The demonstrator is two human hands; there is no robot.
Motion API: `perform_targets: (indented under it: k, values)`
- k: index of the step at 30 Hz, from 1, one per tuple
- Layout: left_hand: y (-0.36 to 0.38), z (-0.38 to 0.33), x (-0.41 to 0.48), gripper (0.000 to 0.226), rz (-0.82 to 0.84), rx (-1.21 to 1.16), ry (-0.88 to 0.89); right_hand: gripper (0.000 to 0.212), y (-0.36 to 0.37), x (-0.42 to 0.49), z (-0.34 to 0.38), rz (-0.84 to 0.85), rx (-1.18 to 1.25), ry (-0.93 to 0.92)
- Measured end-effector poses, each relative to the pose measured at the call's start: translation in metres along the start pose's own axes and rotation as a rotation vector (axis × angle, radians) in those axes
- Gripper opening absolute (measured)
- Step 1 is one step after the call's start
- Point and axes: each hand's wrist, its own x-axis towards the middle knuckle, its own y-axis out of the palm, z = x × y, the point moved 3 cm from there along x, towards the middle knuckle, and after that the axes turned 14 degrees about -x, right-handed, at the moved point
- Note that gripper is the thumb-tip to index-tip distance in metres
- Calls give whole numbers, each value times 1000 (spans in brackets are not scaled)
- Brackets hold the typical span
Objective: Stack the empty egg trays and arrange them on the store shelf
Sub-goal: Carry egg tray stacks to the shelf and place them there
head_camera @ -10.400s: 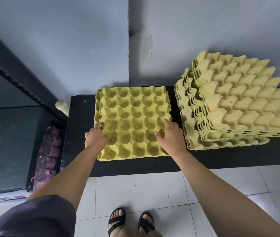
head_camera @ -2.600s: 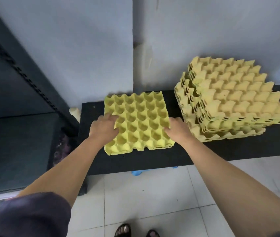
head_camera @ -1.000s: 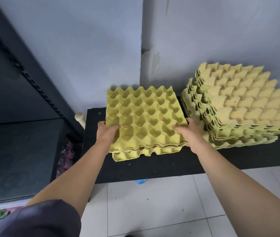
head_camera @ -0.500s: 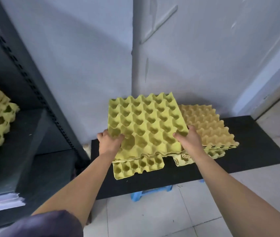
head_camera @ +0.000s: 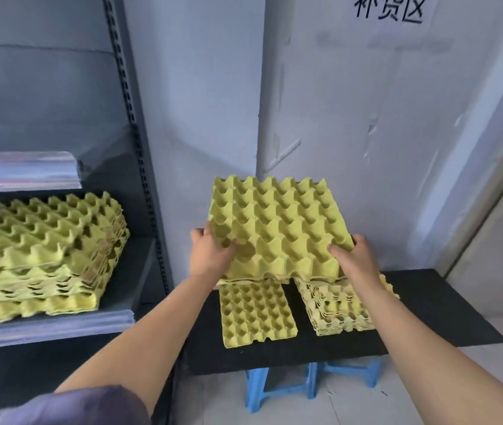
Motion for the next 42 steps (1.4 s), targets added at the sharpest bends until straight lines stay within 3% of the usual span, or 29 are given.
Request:
perform_targets:
  k: [5,12,14,17,18,22,24,27,32,42]
  values:
    - [-75,-61,-40,58,-113,124,193,28,-23,-48,61,-36,137,-107]
    - [-188,-93,-56,52,-238,155,228,24,-5,-92,160,27,269,-240]
    - [-219,-94,-55,49,-283,163,241,29,9,-100,190,56,275,-285]
    - [-269,-90,-46,38,-364,139,267,61,36,-110,237,72,268,-383]
    - [-286,-88,-40,36,-390,130,272,63,45,-113,254,68,271,-417]
    - [-350,-79,-9,32,-444,102,307,44,85,-121,318,41,242,-477]
    - [-379,-76,8,30,-450,75,325,37,104,-124,347,39,212,-471]
    - [-425,-65,38,30,-421,19,338,43,135,-129,388,66,191,-475]
    - [-479,-40,80,30,-409,-73,255,37,175,-138,440,107,157,-513]
    - [-525,6,140,33,-354,19,134,38,238,-138,481,115,-91,-545]
